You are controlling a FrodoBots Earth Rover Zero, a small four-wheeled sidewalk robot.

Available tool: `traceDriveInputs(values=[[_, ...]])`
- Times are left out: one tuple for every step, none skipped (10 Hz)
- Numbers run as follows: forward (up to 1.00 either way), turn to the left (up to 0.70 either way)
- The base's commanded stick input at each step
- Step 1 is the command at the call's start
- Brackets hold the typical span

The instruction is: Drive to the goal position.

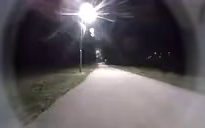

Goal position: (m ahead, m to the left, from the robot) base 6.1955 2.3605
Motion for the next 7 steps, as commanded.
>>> traceDriveInputs(values=[[0.7, 0.0], [0.7, 0.0], [0.7, 0.0], [0.7, 0.0], [0.7, 0.0], [0.7, 0.0], [0.7, 0.0]])
